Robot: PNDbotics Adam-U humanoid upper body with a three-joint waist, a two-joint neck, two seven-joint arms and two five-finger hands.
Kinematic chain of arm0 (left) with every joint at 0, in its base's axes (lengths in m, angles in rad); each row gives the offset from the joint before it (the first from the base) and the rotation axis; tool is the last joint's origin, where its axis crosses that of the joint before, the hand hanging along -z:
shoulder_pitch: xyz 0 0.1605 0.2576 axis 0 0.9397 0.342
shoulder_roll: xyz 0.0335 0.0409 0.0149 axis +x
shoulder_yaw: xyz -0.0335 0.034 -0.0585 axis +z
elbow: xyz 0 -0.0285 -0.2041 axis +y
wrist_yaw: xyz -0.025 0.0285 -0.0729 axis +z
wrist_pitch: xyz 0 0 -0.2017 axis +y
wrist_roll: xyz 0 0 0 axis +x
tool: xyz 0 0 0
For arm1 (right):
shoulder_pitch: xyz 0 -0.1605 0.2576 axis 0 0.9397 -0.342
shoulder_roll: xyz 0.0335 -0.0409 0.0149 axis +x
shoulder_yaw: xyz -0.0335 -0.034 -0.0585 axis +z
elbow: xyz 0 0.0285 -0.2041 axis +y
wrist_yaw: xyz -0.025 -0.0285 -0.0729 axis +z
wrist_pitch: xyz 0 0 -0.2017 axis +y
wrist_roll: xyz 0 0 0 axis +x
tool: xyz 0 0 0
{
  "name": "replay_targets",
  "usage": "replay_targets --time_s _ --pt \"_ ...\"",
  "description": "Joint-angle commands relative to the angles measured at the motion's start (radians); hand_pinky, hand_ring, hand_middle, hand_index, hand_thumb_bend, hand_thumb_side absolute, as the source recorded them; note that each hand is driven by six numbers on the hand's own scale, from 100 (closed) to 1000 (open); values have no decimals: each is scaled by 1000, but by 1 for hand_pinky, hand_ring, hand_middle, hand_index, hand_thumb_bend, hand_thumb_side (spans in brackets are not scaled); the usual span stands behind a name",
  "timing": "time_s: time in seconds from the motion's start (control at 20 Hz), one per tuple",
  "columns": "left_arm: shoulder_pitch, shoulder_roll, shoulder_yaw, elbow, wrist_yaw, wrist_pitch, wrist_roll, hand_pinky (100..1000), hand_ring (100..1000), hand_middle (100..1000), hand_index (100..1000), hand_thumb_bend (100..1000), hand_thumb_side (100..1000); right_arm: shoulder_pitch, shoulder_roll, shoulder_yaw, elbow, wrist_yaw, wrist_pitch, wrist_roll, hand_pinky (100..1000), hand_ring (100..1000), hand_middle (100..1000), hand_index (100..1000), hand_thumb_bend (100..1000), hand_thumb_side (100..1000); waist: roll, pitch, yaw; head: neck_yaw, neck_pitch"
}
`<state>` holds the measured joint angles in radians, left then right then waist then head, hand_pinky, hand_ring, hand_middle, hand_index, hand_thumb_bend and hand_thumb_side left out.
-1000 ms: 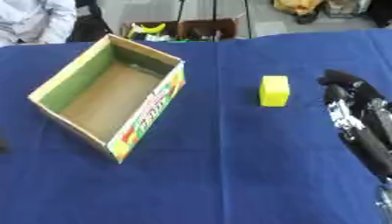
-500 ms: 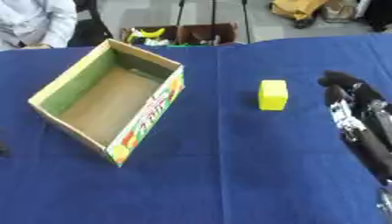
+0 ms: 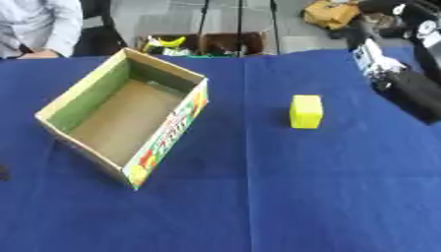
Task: Pick up objects on the table and place them in the box.
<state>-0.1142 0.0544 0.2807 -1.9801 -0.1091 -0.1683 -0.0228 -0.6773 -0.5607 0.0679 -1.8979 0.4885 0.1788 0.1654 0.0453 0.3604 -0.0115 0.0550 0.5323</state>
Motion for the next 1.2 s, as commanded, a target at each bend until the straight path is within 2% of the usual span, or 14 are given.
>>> replay_targets --time_s 0.05,0.15,0.25,0.35,0.5,0.65,0.8,1.05,1.1,1.2 --pt "1 25 -4 -20 5 3 -5 369 414 518 853 100 974 -56 -41 24 41 79 -8 53 812 1000 825 856 323 937 -3 -26 0 -8 4" --pt "3 26 -6 -20 6 2 -8 369 414 519 853 100 975 -93 -38 42 75 126 -26 87 803 1000 826 853 389 956 -2 -29 2 -14 7" --pt "6 26 -8 -20 8 2 -10 369 414 519 851 100 974 -128 -35 60 114 173 -49 134 798 1000 811 825 435 919 0 -32 4 -22 10" --pt "9 25 -9 -20 8 2 -12 369 414 519 851 100 978 -158 -31 71 159 209 -71 181 798 1000 801 836 495 874 1 -33 7 -32 10" --pt "12 25 -10 -20 9 2 -14 369 414 519 852 100 975 -197 -30 82 226 247 -111 253 804 1000 816 867 606 871 4 -36 9 -41 9" --pt "14 25 -11 -20 10 3 -17 369 414 519 852 100 975 -233 -34 91 277 268 -155 327 813 1000 834 892 657 787 4 -38 9 -42 7" --pt "15 26 -11 -20 10 3 -18 370 415 519 852 100 976 -269 -40 98 327 273 -186 406 825 1000 854 909 664 705 4 -40 8 -42 6" --pt "17 26 -12 -20 10 3 -18 370 415 520 852 100 976 -308 -40 101 403 244 -205 528 859 1000 881 948 636 567 4 -43 7 -43 5" --pt "18 26 -12 -20 11 4 -19 370 415 520 852 100 976 -313 -39 102 418 230 -208 557 867 1000 888 960 577 514 5 -43 7 -43 4" --pt "18 26 -12 -20 10 4 -20 370 415 520 852 100 976 -325 -38 100 444 202 -211 611 873 1000 896 965 512 472 5 -43 7 -43 2"
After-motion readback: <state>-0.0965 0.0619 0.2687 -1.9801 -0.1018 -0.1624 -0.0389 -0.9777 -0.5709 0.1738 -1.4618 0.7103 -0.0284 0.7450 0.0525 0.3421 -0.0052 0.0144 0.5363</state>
